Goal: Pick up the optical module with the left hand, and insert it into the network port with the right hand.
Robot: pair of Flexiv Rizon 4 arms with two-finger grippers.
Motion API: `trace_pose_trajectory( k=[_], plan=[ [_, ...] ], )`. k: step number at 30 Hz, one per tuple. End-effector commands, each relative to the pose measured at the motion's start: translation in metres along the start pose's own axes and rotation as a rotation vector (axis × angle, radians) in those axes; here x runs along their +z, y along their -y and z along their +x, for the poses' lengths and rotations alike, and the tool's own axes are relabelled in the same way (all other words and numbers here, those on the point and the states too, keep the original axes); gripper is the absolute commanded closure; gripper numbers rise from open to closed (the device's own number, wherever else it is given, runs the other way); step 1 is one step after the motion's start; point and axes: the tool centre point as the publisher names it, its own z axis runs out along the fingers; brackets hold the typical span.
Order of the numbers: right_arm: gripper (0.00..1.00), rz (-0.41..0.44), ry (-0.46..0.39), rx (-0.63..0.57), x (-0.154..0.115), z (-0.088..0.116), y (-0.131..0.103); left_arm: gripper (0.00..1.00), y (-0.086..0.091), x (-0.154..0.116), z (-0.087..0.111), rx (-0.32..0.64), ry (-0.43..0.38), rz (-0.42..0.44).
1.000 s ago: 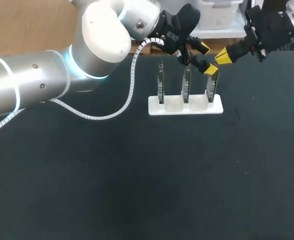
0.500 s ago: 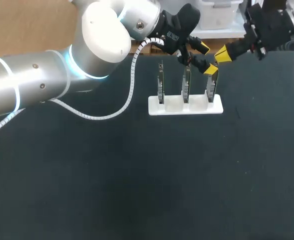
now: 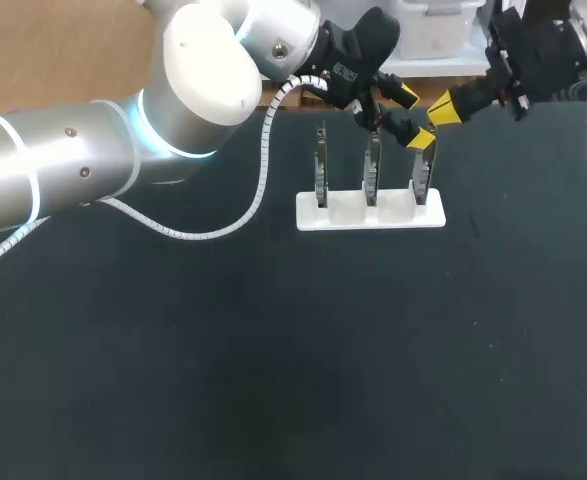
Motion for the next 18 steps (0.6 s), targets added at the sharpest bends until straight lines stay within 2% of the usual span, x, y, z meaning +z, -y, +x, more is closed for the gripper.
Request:
trace_pose_trajectory(
  k=[1, 18],
  plan=[
    [1.0, -0.005, -0.003, -0.003, -0.0004, -0.0007, 0.0032, 0.0, 0.0014, -0.0004, 0.001, 0.002, 0.003, -0.003],
    [1.0, -0.024, -0.008, 0.016, 0.0044, 0.004, 0.0044, 0.0, 0.0014, -0.0004, 0.001, 0.002, 0.003, -0.003]
  ],
)
